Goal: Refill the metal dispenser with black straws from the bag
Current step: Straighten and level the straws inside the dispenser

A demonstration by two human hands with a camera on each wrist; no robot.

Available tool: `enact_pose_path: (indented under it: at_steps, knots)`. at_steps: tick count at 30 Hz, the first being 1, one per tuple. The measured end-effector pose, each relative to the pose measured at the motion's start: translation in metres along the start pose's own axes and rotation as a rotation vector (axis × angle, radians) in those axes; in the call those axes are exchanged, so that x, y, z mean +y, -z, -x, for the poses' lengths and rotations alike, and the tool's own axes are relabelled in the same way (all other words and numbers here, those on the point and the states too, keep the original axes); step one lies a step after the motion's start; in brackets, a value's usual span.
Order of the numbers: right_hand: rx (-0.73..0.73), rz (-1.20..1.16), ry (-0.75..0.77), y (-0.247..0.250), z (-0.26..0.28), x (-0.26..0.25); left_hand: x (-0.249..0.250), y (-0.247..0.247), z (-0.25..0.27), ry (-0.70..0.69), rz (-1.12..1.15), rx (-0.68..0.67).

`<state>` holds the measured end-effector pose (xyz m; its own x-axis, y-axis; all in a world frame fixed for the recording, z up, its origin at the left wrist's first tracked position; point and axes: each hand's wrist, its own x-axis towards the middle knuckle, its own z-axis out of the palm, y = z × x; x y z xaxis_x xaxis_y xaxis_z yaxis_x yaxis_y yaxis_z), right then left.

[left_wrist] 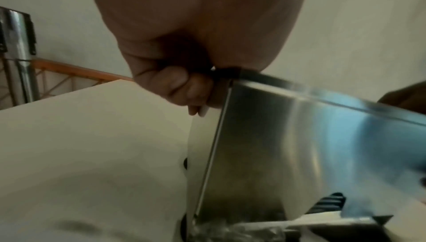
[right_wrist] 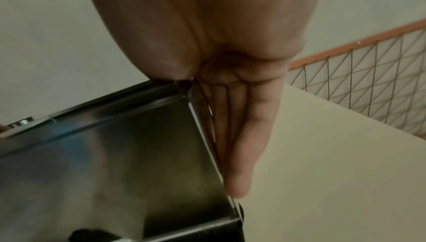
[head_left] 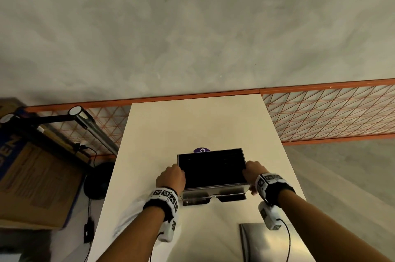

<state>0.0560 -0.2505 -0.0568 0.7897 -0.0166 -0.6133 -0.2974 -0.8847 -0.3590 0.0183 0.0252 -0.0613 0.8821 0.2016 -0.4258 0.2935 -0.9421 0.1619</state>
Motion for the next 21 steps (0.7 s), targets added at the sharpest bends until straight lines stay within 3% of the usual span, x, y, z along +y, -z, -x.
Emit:
enact_pose_path:
  at_steps: [2, 7, 17, 21]
  knots:
    - [0.066, 0.027, 0.044, 0.012, -0.002, -0.01, 0.006, 0.011, -0.01, -0.028, -0.006, 0.026]
    - [0.317, 0.078, 0.145, 0.011, 0.017, -0.008, 0.008, 0.027, 0.004, -0.08, 0.044, 0.264]
    - [0.152, 0.126, 0.057, 0.014, 0.022, 0.008, 0.018, 0.013, 0.016, -0.106, 0.087, 0.179]
    - [0.332, 0.181, 0.136, 0.018, 0.042, -0.008, 0.005, 0.005, 0.022, -0.097, 0.279, 0.294]
